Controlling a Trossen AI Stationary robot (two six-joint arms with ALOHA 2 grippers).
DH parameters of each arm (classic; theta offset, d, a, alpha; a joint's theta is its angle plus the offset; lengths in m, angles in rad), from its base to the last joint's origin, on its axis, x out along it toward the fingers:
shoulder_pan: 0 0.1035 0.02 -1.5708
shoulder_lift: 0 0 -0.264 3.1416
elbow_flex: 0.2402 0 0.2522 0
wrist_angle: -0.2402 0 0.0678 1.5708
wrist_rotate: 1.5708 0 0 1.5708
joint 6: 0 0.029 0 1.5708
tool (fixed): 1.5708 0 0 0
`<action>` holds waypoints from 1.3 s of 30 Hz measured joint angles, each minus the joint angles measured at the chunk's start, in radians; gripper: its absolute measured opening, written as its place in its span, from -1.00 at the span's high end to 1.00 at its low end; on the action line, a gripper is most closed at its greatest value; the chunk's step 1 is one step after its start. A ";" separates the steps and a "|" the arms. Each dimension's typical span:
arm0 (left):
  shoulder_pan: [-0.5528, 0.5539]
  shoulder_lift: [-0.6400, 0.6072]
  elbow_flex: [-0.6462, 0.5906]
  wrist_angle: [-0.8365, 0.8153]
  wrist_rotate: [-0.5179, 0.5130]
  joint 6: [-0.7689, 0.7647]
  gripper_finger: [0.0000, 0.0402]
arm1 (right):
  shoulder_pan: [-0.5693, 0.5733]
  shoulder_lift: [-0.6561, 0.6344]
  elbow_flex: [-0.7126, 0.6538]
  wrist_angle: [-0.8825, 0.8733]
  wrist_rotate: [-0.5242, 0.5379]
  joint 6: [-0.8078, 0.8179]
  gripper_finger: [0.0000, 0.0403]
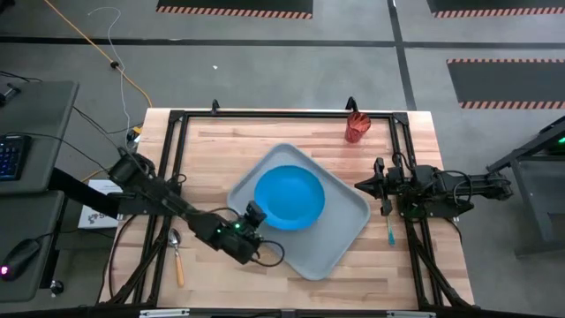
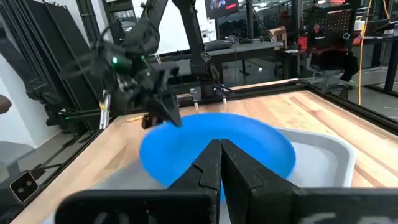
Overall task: Pick and place plate/cup/fork/spoon on tray
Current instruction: Put the blue plate on the center left of the gray serving tray, then put the blue fork on the right side of the gray serving tray
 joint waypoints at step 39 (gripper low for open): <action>0.074 0.006 0.180 -0.391 0.195 -0.253 0.17 | 0.000 0.000 0.000 0.000 0.000 0.000 1.00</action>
